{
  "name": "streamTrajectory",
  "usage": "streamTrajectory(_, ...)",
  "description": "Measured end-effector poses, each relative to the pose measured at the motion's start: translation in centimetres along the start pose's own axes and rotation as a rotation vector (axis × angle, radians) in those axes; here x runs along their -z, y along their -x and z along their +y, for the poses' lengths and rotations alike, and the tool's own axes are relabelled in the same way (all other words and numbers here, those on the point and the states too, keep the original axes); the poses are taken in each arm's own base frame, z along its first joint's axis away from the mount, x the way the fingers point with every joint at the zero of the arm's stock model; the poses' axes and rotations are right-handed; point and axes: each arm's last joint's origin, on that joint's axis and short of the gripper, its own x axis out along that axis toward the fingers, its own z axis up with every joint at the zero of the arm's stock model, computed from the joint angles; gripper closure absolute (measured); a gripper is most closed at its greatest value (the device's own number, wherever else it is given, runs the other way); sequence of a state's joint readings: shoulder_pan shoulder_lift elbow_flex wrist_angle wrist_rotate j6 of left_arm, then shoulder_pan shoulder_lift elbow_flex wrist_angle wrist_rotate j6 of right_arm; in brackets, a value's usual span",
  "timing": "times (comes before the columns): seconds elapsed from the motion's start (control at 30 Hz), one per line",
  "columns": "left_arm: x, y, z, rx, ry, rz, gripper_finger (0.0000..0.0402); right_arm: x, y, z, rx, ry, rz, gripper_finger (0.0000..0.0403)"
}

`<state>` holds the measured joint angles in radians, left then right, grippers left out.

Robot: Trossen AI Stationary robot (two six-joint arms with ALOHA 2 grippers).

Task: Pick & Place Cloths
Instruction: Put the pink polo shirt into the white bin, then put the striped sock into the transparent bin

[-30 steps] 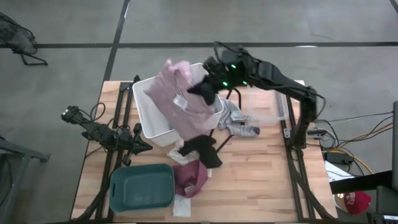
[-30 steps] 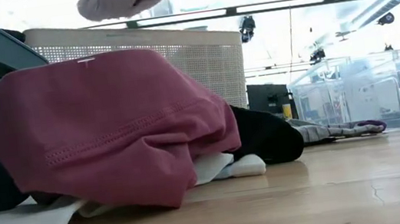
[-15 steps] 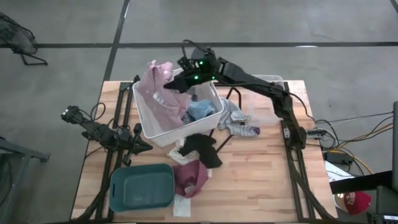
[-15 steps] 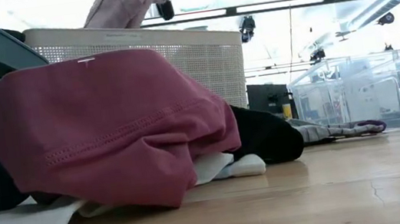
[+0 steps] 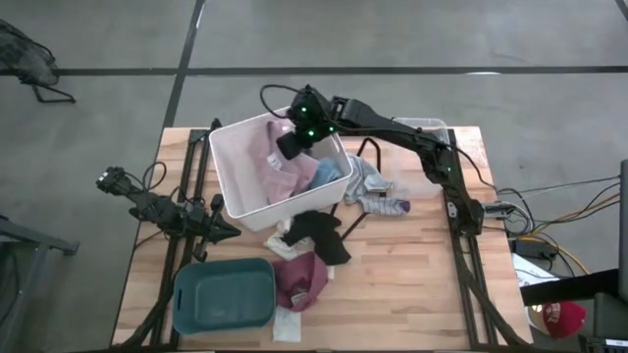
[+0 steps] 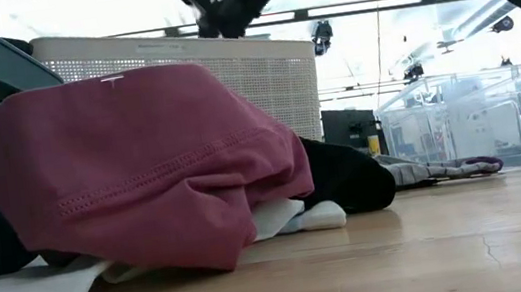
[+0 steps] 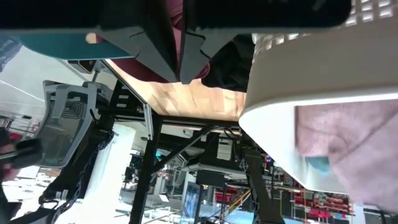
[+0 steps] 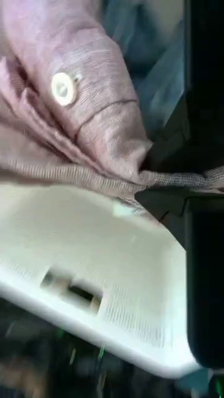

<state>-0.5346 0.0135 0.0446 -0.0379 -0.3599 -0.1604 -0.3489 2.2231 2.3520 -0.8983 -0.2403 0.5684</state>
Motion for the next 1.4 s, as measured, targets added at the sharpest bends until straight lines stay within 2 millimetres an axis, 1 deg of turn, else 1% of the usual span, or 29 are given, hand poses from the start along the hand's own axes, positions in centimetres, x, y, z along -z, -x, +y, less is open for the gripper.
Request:
streamTrajectory(0.1, 0.0, 0.0, 0.0, 0.000, 0.000, 0.000, 0.0378, 0.5, 0.0, -0.5, 0.045, -0.001, 0.052, 0.0343)
streamTrajectory(0.23, 0.0, 0.0, 0.0, 0.000, 0.000, 0.000, 0.0378, 0.7, 0.4, -0.5, 0.055, 0.019, 0.073, 0.0290)
streamTrajectory(0.33, 0.0, 0.0, 0.0, 0.000, 0.000, 0.001, 0.0378, 0.7, 1.2, -0.3, 0.055, 0.036, 0.074, 0.0249)
streamTrajectory(0.47, 0.0, 0.0, 0.0, 0.000, 0.000, 0.001, 0.0378, 0.3, 3.6, 0.7, 0.024, 0.104, 0.025, 0.0205)
streamTrajectory(0.6, 0.0, 0.0, 0.0, 0.000, 0.000, 0.001, 0.0378, 0.4, 6.4, 2.4, 0.019, 0.194, -0.056, 0.0182)
streamTrajectory(0.7, 0.0, 0.0, 0.0, 0.000, 0.000, 0.001, 0.0378, 0.8, 8.4, 3.6, 0.034, 0.233, -0.099, 0.0174)
streamTrajectory(0.83, 0.0, 0.0, 0.0, 0.000, -0.001, 0.002, 0.0378, 1.8, 11.3, 4.8, 0.051, 0.273, -0.110, 0.0170)
streamTrajectory(1.03, 0.0, 0.0, 0.0, -0.001, -0.001, 0.002, 0.0378, 4.1, 14.8, 5.5, 0.210, 0.312, -0.068, 0.0183)
streamTrajectory(1.13, 0.0, 0.0, 0.0, -0.001, -0.001, 0.002, 0.0378, 5.0, 16.2, 5.6, 0.267, 0.318, -0.048, 0.0193)
streamTrajectory(1.23, 0.0, 0.0, 0.0, 0.000, -0.001, 0.002, 0.0378, 5.6, 17.2, 5.4, 0.302, 0.306, -0.026, 0.0200)
streamTrajectory(1.4, 0.0, 0.0, 0.0, -0.001, -0.001, 0.002, 0.0378, 6.3, 17.8, 4.8, 0.382, 0.285, 0.022, 0.0211)
